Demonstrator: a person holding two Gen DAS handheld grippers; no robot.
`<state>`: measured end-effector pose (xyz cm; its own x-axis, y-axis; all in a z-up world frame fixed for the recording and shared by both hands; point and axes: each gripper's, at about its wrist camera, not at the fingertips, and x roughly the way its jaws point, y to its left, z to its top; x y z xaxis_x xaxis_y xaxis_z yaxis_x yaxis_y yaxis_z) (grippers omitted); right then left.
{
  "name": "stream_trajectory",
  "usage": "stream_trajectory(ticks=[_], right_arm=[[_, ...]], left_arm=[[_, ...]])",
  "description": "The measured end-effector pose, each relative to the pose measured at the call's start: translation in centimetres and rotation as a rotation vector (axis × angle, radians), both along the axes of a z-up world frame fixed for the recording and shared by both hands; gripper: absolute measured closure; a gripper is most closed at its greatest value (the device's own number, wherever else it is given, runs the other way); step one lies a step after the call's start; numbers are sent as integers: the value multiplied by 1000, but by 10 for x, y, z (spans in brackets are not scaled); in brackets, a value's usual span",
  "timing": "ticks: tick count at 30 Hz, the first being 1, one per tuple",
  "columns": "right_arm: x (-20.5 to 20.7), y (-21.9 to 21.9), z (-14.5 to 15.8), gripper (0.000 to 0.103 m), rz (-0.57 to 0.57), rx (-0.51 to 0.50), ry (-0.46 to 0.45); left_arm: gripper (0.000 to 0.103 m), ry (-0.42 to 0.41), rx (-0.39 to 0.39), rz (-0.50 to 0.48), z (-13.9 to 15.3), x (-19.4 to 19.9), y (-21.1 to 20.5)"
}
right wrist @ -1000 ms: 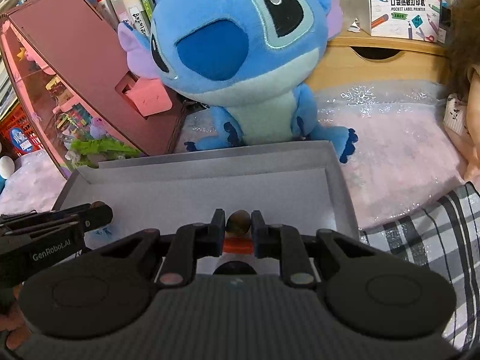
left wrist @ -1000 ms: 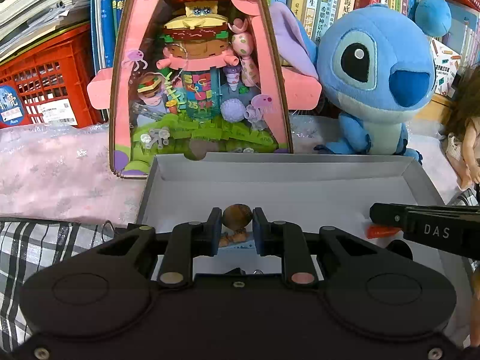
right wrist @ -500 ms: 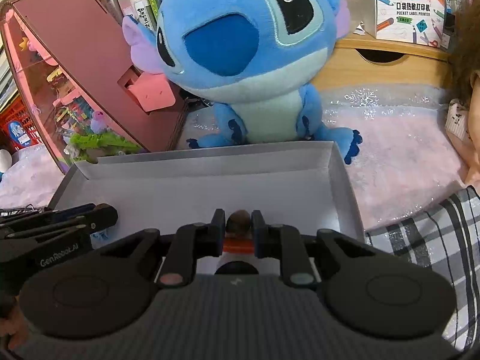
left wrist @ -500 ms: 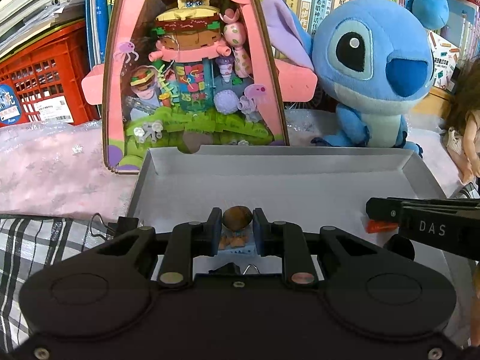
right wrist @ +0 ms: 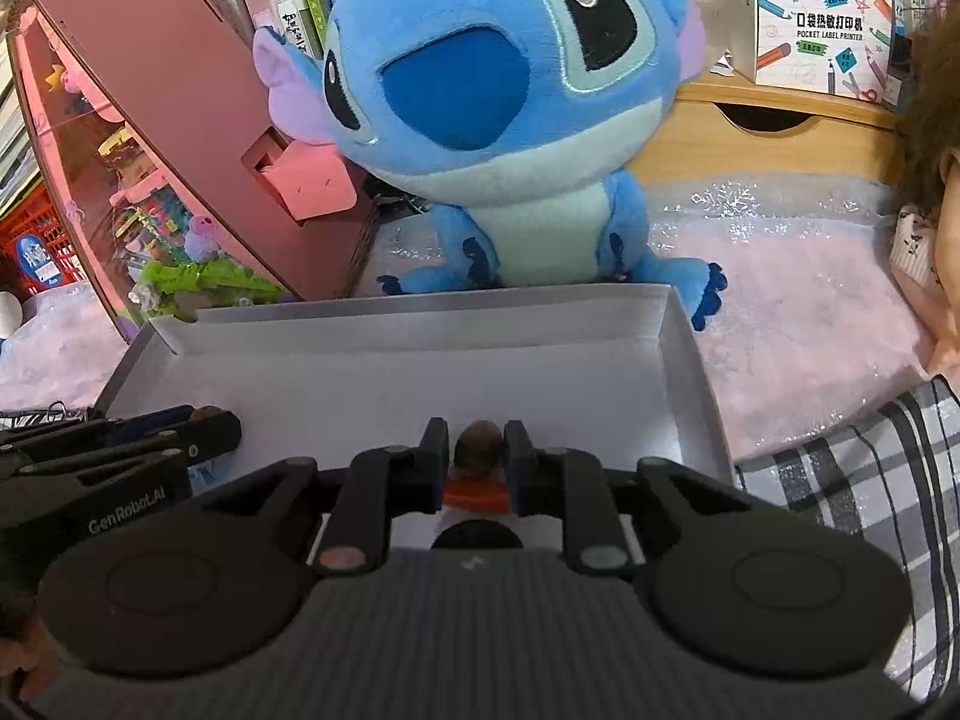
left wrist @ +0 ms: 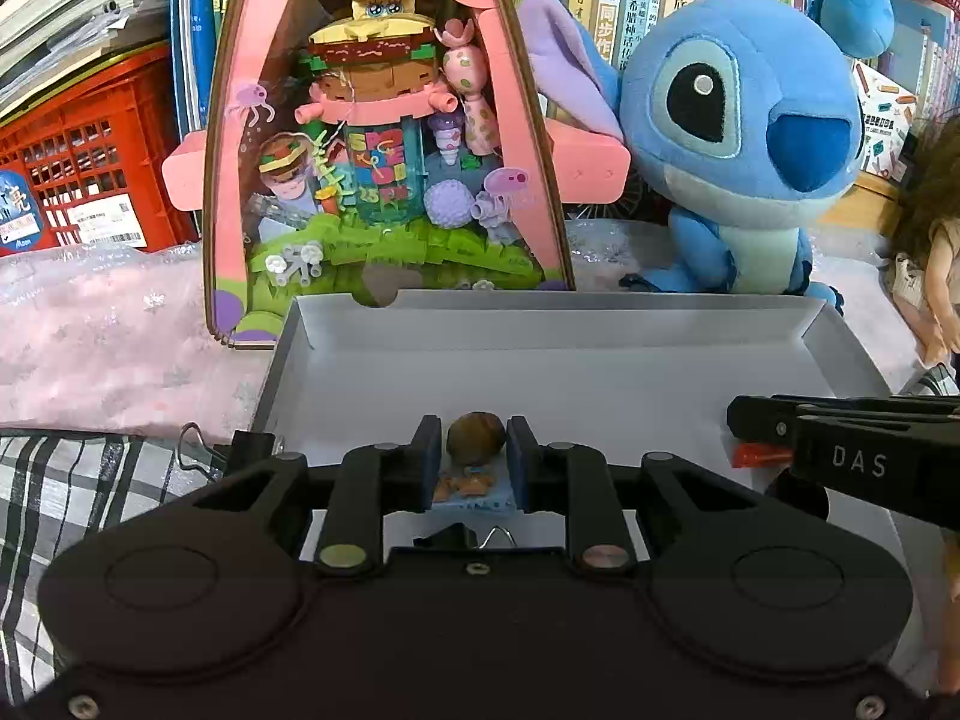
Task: Organize rigid objects
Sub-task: 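Lower the brown nut into the box and open the left tool, then withdraw the left tool from the box toward a red stick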
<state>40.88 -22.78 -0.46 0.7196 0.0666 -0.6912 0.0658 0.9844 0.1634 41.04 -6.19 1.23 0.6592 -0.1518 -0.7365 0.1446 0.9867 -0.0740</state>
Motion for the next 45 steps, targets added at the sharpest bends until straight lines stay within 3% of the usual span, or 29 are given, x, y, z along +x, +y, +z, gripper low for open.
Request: stream_trajectory(ticks=[3, 5, 13, 24, 35, 45], right_arm=[[-1, 0, 1, 71, 0, -2, -1], [-1, 1, 1, 63, 0, -3, -5], [-10, 3, 8, 46, 0, -13, -31], [-53, 5, 32, 36, 14, -23, -116], [-148, 18, 53, 31, 131, -132, -263], [-252, 32, 36, 27, 281, -175, -331]], left_arm=[[73, -7, -9, -2, 2, -2, 0], [66, -19, -3, -4, 4, -3, -1], [58, -37, 3, -2, 10, -16, 3], [46, -112, -17, -32, 42, -69, 12], [38, -229, -11, -137, 70, -170, 24], [37, -248, -41, -242, 52, -277, 38]])
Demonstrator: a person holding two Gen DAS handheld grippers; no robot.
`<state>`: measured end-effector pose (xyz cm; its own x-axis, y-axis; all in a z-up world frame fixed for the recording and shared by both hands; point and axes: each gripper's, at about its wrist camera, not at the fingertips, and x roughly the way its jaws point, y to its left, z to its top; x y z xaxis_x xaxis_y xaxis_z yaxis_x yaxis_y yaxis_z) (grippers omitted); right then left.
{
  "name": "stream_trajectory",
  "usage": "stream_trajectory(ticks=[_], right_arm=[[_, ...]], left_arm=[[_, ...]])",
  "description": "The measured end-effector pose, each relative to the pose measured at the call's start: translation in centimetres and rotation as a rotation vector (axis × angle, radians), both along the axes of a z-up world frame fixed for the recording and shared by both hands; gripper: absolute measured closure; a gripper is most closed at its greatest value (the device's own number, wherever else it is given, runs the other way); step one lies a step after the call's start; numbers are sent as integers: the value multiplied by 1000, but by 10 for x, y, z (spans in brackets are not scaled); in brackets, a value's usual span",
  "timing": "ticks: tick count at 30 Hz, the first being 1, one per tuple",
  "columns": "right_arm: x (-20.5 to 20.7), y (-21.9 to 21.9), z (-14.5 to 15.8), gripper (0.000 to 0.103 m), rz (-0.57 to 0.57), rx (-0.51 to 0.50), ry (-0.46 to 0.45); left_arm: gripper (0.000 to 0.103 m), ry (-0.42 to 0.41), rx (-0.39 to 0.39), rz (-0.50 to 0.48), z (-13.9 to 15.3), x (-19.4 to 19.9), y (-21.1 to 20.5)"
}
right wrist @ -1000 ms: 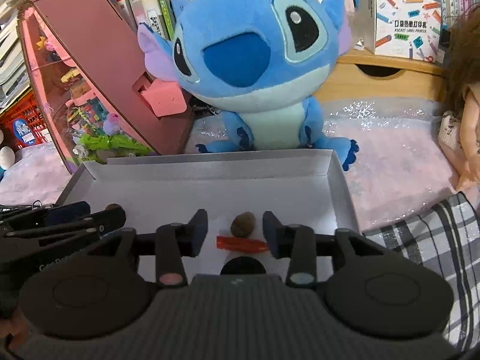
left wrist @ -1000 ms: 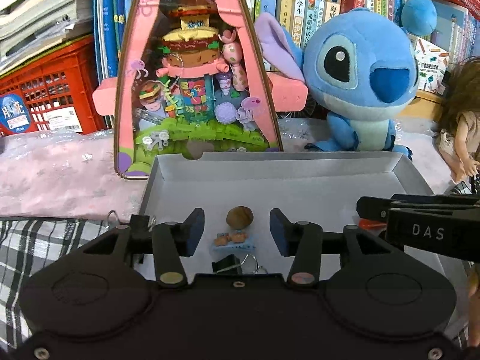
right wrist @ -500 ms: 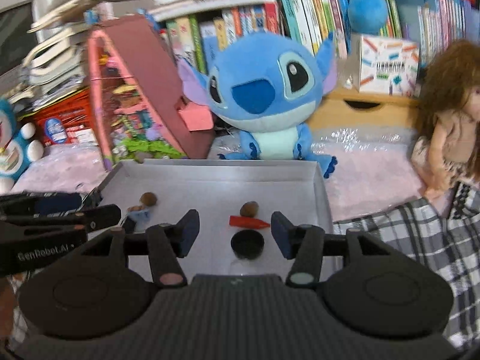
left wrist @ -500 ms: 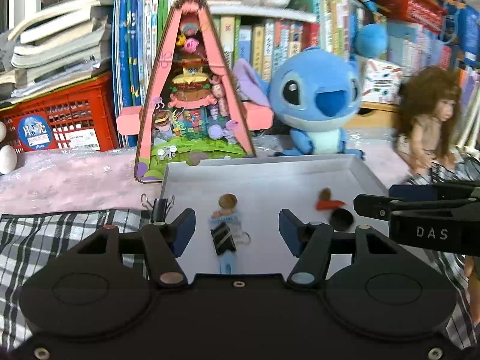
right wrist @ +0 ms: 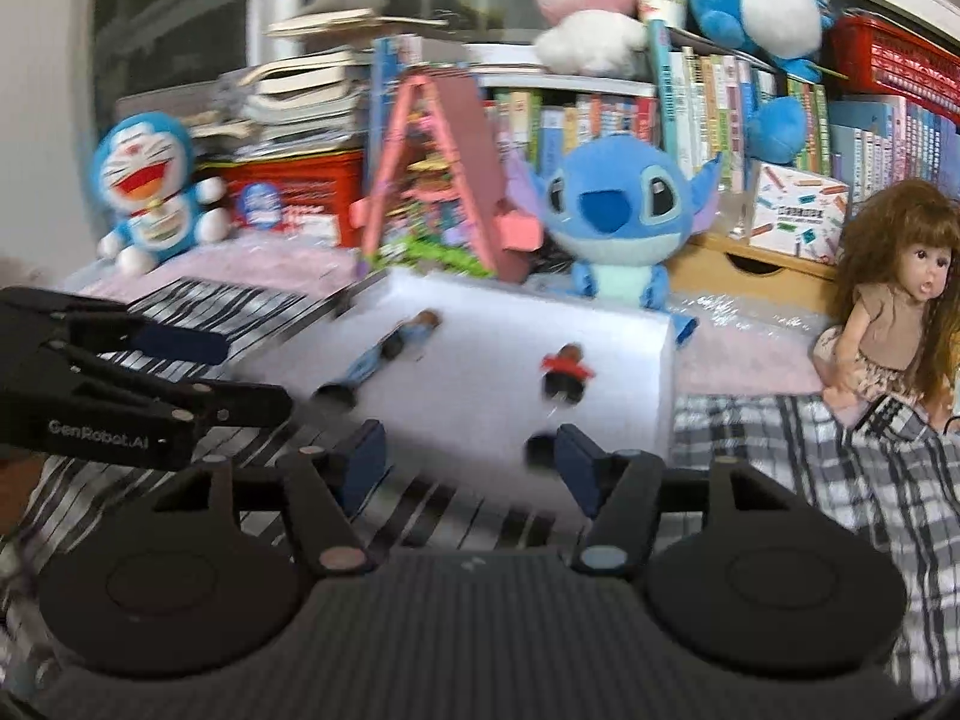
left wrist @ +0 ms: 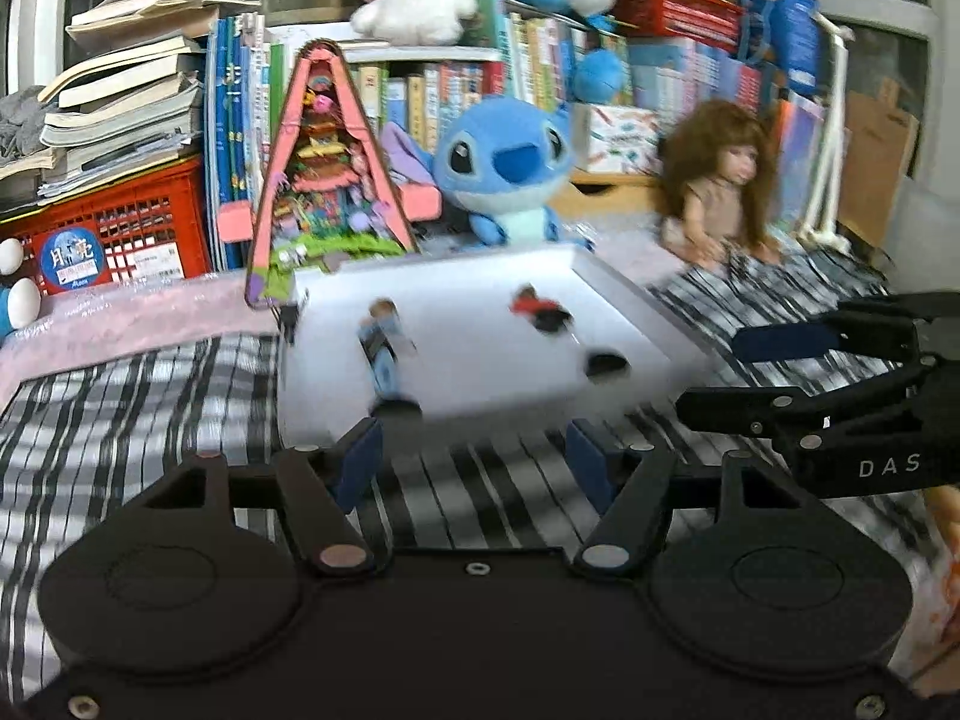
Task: Organize rigid objects
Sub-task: 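Withdraw the left tool from the box toward a red stick, then grasp the red stick on the bedspread with the left tool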
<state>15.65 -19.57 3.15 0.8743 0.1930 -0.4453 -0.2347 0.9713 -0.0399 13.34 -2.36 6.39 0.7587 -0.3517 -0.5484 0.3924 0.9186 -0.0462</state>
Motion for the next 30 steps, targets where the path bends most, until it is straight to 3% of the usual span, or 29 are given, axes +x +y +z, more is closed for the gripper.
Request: stream_trajectory(ticks=[11, 26, 30], right_arm=[[-73, 19, -45, 25, 162, -28, 45], [-85, 49, -78, 25, 237, -96, 75], [-84, 52, -79, 41, 261, -84, 79]], left_arm=[[38, 46, 56, -101, -32, -74, 9], [66, 127, 23, -135, -55, -66, 3], [69, 130, 20, -136, -55, -65, 2]])
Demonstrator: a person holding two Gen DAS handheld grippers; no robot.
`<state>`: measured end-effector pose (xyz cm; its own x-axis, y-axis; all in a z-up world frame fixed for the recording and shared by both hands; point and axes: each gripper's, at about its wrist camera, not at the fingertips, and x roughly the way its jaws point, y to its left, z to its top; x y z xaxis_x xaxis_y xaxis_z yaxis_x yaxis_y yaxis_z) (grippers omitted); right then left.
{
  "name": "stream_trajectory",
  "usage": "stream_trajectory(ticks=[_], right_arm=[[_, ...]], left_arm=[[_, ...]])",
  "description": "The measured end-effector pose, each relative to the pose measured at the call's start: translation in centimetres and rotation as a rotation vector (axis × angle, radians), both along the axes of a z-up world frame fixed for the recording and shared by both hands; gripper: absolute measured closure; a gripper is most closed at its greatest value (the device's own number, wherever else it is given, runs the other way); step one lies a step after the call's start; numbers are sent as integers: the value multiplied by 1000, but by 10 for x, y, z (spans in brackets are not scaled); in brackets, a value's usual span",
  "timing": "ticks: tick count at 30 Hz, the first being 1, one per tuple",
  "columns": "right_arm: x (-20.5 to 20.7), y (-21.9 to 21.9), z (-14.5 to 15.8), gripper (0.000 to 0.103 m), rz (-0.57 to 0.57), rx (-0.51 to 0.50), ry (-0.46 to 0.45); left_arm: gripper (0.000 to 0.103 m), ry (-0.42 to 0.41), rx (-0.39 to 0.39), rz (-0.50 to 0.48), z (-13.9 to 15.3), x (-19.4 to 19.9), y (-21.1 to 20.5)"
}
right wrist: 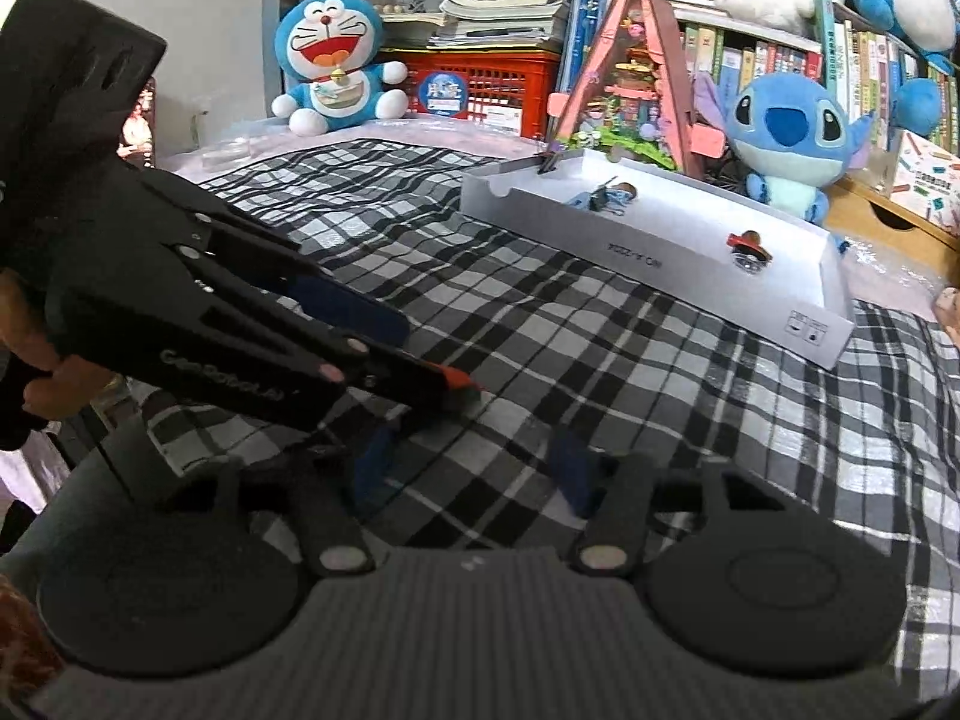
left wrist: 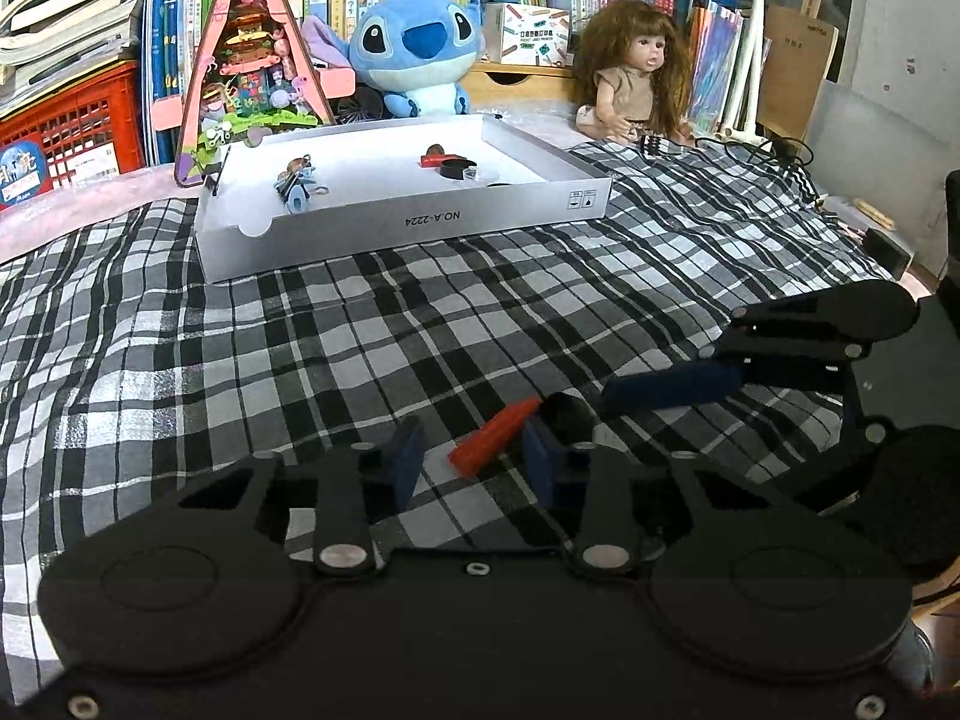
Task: Organize rigid objects
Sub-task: 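Grasp the red stick on the bedspread with the left tool, then carry the red stick into the white box with the left tool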
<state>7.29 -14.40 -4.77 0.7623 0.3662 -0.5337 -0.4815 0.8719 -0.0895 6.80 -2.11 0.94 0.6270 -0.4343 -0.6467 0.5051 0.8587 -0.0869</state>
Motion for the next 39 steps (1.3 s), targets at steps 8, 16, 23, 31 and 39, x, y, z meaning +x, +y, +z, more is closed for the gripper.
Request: stream_trajectory(ticks=[8, 16, 23, 31, 39], right_arm=[[-4, -1, 1, 67, 15, 17, -1], [-4, -1, 4, 60, 29, 35, -5], [5, 7, 2, 50, 44, 39, 0], [8, 2, 2, 68, 48, 74, 22], [16, -15, 14, 68, -44, 63, -21]], left_arm=[[86, 9, -20, 10, 2, 0, 3], [91, 4, -31, 0, 5, -5, 5], [87, 23, -39, -5, 0, 2, 1], [94, 34, -67, -10, 1, 6, 1], [94, 9, -87, 36, 17, 30, 1]])
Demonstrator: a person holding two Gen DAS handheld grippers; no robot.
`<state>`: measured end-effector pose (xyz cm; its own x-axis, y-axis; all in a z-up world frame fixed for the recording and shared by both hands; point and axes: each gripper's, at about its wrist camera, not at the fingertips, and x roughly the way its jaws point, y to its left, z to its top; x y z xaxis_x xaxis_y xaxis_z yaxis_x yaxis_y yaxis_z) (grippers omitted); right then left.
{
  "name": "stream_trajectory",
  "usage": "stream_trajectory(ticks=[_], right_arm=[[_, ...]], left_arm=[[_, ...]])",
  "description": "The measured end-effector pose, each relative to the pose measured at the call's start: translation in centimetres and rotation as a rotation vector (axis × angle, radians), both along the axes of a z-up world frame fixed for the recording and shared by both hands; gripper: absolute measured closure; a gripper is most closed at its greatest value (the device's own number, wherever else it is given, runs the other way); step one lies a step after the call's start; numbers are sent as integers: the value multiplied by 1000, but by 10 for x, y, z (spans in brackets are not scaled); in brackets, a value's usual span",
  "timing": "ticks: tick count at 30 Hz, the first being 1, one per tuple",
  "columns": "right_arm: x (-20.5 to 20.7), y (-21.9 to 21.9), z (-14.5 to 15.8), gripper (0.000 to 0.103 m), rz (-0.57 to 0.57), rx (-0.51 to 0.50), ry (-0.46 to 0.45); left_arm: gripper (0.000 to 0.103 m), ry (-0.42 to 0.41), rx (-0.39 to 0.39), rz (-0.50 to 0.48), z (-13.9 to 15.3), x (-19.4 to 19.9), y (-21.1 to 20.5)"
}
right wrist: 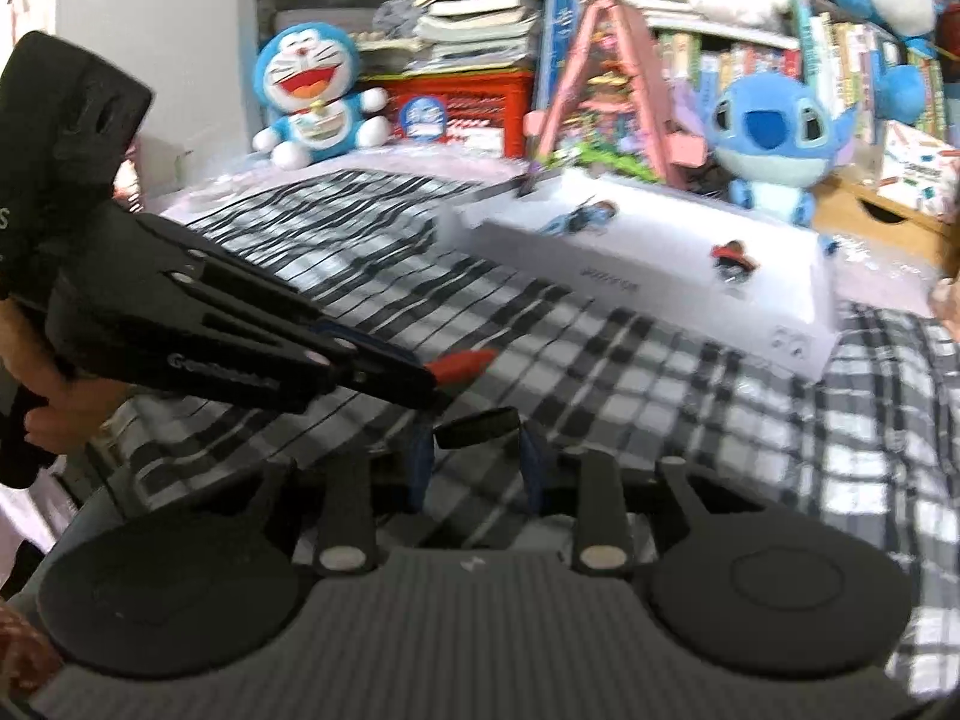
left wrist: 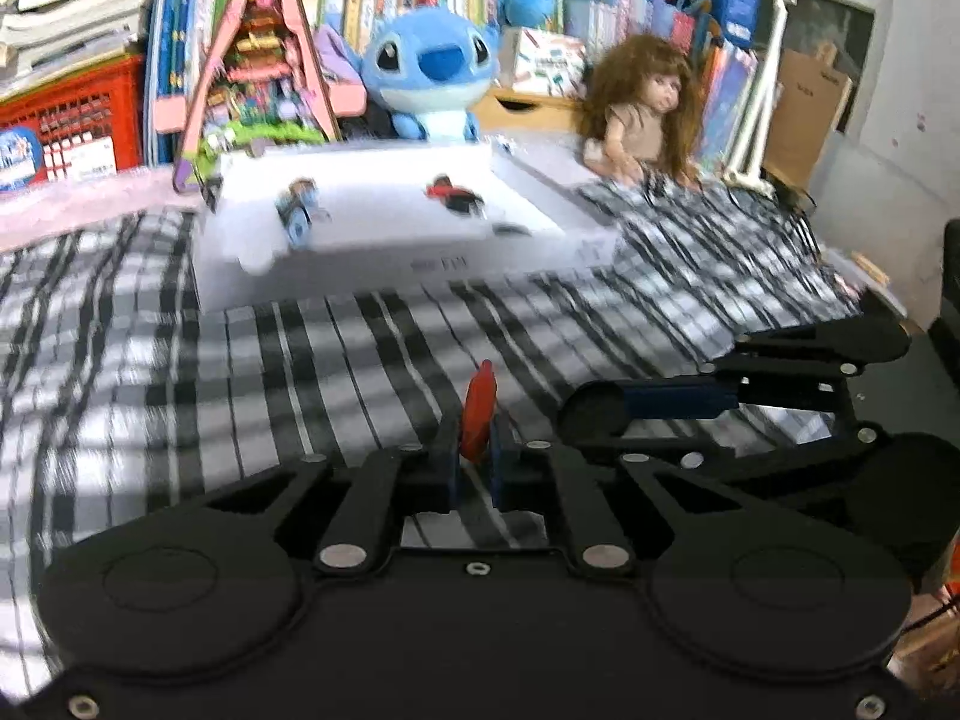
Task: Organize rigid objects
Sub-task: 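Carry the red stick into the white box with the left tool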
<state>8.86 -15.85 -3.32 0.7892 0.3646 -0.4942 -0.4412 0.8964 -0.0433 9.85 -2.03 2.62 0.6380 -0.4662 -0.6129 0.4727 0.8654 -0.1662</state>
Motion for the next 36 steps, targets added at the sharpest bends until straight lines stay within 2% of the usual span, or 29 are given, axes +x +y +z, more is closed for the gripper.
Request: stream_trajectory(ticks=[5, 9, 14, 19, 23, 33, 36], right_arm=[[28, -15, 23, 68, -92, 23, -46], [60, -27, 38, 68, -163, 58, -46], [103, -51, 45, 67, -301, 97, -23], [137, -75, 40, 67, -443, 119, 17], [154, -87, 33, 67, -485, 169, 50], [168, -87, 21, 67, -512, 161, 55], [170, -87, 20, 63, -516, 163, 58]], left_arm=[[94, -14, -7, 68, 20, 41, -10], [94, -29, -3, 120, 28, 80, -21], [94, 7, 2, 173, 24, 126, -33], [94, 23, 27, 216, 13, 157, -43], [94, 19, 55, 228, 5, 169, -50], [93, 19, 82, 248, -8, 181, -55], [90, 13, 89, 240, -10, 179, -57]])
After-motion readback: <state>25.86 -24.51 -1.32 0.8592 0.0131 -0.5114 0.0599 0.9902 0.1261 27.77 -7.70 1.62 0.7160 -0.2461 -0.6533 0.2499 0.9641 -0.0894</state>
